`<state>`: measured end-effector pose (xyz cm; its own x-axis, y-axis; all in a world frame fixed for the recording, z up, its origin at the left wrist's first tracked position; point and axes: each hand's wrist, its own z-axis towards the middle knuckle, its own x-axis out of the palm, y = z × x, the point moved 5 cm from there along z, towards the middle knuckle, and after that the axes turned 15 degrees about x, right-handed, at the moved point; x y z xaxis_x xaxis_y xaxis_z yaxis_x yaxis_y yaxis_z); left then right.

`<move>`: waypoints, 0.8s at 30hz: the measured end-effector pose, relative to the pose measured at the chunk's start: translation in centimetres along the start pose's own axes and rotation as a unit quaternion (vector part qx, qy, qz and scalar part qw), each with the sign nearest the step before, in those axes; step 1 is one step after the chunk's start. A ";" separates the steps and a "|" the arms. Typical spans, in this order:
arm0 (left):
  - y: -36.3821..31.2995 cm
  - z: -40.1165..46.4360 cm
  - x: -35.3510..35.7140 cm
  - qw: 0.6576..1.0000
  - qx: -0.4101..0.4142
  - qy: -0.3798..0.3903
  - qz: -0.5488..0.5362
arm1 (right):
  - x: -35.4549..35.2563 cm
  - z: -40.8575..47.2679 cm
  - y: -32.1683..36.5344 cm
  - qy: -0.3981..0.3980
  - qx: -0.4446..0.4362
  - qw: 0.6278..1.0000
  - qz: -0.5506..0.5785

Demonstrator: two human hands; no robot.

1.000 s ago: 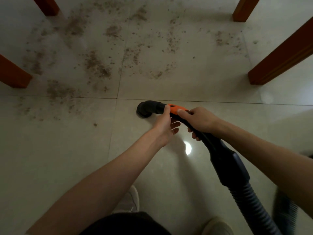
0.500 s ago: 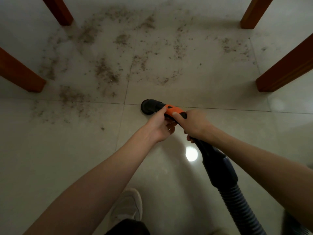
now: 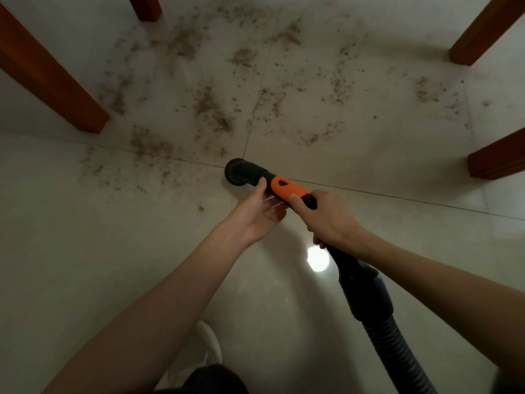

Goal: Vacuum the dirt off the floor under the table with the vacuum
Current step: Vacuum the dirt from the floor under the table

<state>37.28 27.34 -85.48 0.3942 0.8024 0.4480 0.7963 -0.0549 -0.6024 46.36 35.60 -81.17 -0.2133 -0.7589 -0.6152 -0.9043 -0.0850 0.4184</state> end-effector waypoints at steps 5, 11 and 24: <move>-0.2 -1.0 -1.0 0.999 -0.010 -0.035 -0.021 | 1.3 -1.8 0.3 -0.025 -0.027 0.997 -0.075; 0.2 -2.2 -4.5 0.993 -0.024 -0.109 -0.035 | 4.4 -3.3 1.2 0.042 -0.039 0.993 -0.100; 0.8 -6.1 -9.9 0.990 0.037 -0.129 -0.048 | 9.4 -6.1 2.4 0.285 0.008 0.958 0.006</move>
<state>36.80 15.71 -86.44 0.1809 0.9270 0.3285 0.7851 0.0651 -0.6159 44.46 24.34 -81.84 0.0089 -0.9896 -0.1435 -0.9099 -0.0676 0.4093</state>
